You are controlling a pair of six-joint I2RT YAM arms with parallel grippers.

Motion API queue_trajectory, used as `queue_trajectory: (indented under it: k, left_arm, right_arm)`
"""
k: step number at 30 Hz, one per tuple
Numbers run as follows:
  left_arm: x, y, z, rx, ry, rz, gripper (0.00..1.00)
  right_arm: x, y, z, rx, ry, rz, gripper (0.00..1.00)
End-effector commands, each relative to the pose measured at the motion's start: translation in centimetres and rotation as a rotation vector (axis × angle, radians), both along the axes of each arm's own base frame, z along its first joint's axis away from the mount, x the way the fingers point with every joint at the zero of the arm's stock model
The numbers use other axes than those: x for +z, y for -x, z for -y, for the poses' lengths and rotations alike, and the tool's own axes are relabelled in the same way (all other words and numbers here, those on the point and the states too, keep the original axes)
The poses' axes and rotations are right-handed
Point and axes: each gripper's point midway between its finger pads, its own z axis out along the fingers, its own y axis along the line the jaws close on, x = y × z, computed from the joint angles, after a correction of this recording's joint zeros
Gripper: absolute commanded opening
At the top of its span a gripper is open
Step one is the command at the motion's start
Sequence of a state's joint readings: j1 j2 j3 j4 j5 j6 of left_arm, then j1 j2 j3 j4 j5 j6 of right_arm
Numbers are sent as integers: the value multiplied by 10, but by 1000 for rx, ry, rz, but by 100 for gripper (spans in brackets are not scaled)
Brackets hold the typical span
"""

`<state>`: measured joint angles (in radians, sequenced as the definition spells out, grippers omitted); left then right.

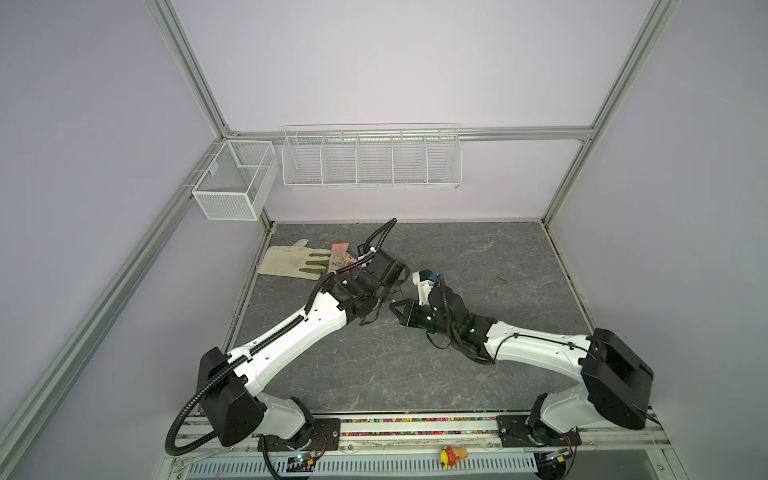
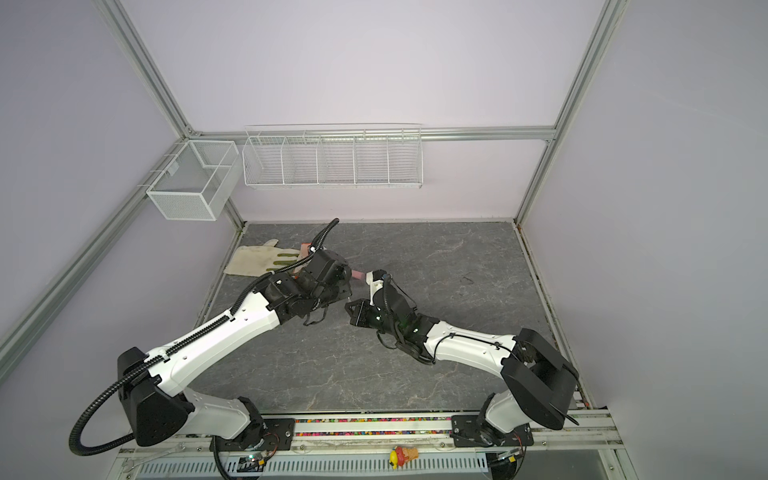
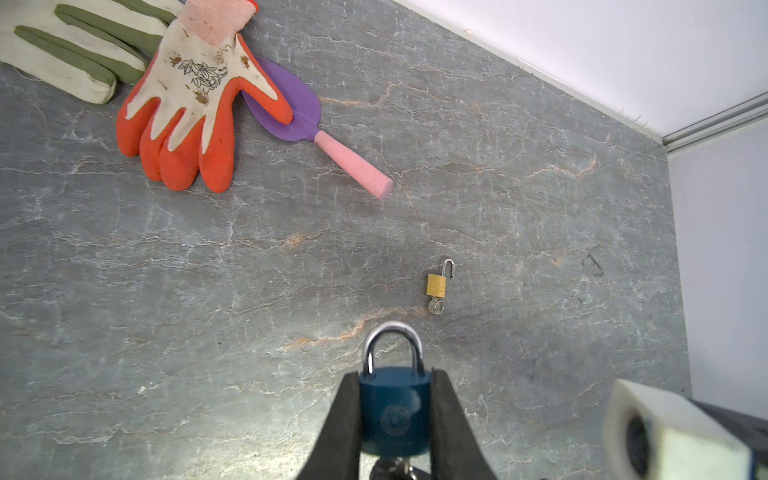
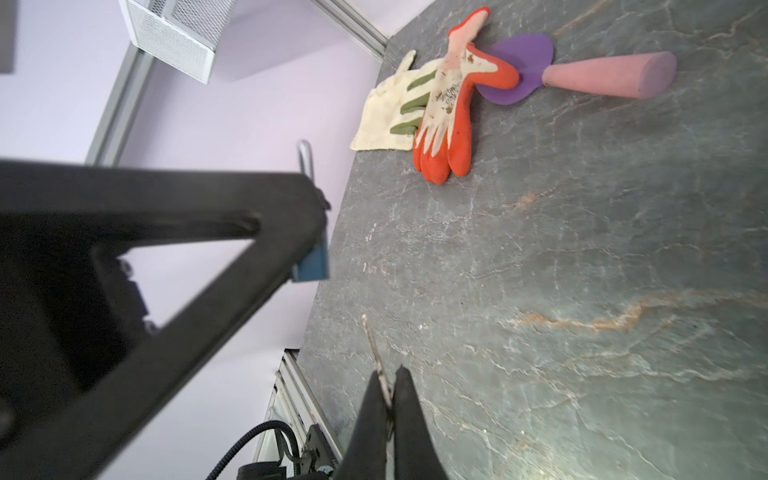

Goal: Unlock with the key

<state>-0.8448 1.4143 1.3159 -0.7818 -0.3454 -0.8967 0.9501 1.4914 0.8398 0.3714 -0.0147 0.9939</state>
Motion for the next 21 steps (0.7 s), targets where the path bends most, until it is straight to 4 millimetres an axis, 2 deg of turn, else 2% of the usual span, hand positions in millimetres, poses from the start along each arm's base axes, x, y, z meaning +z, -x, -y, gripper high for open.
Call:
queue_trajectory:
  k: [1, 5, 6, 14, 18, 21]
  left_arm:
    - [10, -1, -2, -3, -27, 20, 0]
    - [8, -2, 0, -9, -26, 16, 0]
    - [8, -2, 0, -9, -28, 16, 0]
    - [5, -4, -2, -9, -60, 16, 0]
    - [4, -5, -2, -9, -63, 21, 0]
    - [4, -6, -5, 0, -79, 25, 0]
  right_arm:
    - [19, -9, -10, -26, -73, 15, 6]
    - [13, -8, -16, -11, -88, -6, 6]
    - [23, -10, -20, -7, -108, 3, 6]
    - [24, -7, -25, 22, -90, 0, 6]
    - [17, -7, -21, 6, -76, -16, 6]
    - [19, -6, -20, 9, -77, -15, 6]
